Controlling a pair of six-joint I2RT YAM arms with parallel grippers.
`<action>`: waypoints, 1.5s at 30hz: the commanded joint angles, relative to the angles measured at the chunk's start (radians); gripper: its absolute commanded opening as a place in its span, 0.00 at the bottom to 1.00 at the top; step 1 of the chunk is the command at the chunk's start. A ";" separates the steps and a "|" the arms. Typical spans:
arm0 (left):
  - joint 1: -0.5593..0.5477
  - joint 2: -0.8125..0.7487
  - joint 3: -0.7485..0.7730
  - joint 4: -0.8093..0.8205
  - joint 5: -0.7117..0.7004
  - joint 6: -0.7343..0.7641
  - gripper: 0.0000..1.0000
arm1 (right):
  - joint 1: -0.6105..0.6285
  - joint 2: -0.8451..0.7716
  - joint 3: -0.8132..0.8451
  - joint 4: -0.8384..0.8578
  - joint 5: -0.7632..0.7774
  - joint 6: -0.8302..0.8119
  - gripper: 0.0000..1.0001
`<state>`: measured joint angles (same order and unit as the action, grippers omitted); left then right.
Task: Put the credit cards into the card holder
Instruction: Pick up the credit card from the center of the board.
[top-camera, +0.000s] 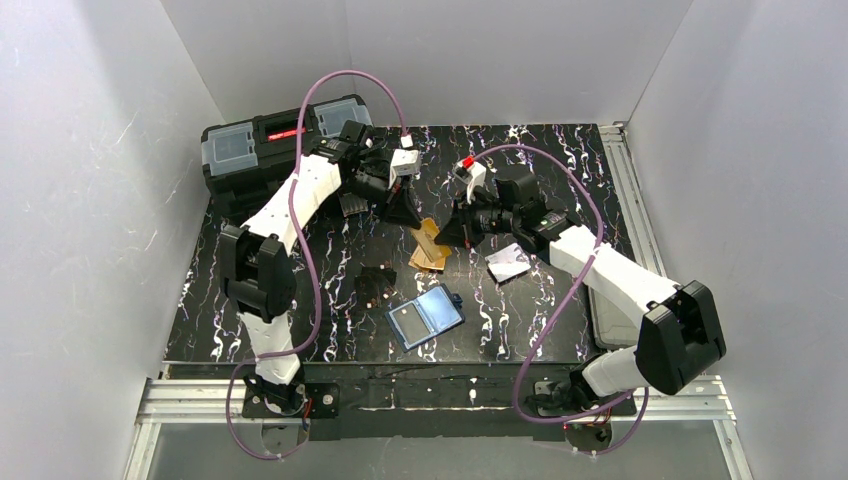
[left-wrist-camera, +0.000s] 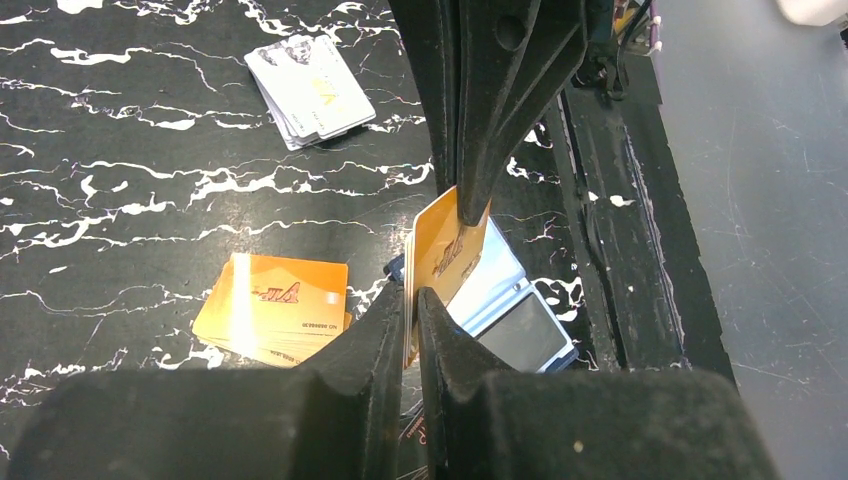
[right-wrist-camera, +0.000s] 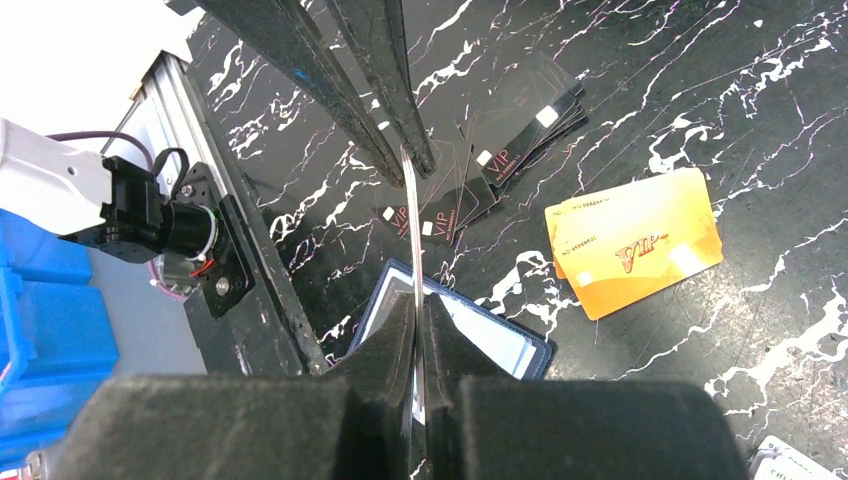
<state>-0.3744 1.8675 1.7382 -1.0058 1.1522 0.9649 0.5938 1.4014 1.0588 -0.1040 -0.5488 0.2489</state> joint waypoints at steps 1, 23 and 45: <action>-0.009 -0.068 -0.017 -0.051 0.042 0.015 0.07 | 0.013 -0.015 0.066 0.052 0.029 -0.020 0.01; -0.029 -0.070 0.000 -0.108 0.071 0.080 0.11 | 0.035 -0.040 0.066 0.028 0.109 -0.053 0.01; -0.014 -0.020 0.194 -0.272 0.148 0.004 0.00 | 0.035 -0.109 -0.004 0.074 0.114 -0.023 0.36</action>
<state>-0.3946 1.8534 1.8767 -1.1988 1.2049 1.0058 0.6350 1.3159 1.0771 -0.0849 -0.4496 0.2184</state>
